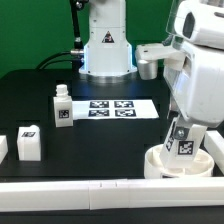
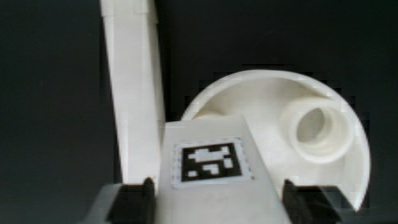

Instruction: Assemble stool

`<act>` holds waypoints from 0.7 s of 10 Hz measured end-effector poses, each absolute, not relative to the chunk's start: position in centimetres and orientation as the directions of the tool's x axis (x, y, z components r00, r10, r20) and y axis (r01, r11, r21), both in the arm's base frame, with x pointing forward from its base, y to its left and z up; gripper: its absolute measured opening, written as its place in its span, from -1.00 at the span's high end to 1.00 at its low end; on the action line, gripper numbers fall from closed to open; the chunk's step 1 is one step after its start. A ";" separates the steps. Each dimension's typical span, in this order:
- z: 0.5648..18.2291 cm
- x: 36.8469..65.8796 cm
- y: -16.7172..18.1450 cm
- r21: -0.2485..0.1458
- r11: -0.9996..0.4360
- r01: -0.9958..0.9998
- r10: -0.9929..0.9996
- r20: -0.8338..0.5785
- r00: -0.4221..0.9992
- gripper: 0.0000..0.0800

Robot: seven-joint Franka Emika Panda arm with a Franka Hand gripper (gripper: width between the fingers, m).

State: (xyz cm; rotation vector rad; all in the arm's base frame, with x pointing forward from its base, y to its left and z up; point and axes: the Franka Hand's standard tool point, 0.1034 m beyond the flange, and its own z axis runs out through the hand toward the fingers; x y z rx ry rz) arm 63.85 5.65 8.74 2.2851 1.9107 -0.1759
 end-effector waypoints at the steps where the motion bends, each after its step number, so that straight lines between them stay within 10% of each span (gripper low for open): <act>1: 8.7 63.9 5.6 0.060 -0.251 0.966 0.948 -0.185 0.258 0.16; 7: 8.7 63.5 5.5 0.120 -0.840 0.529 0.516 -0.122 0.848 0.16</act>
Offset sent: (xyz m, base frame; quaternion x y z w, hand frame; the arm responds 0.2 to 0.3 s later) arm 0.0111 -0.0102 0.0001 -0.0051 -0.0157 0.3346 0.9422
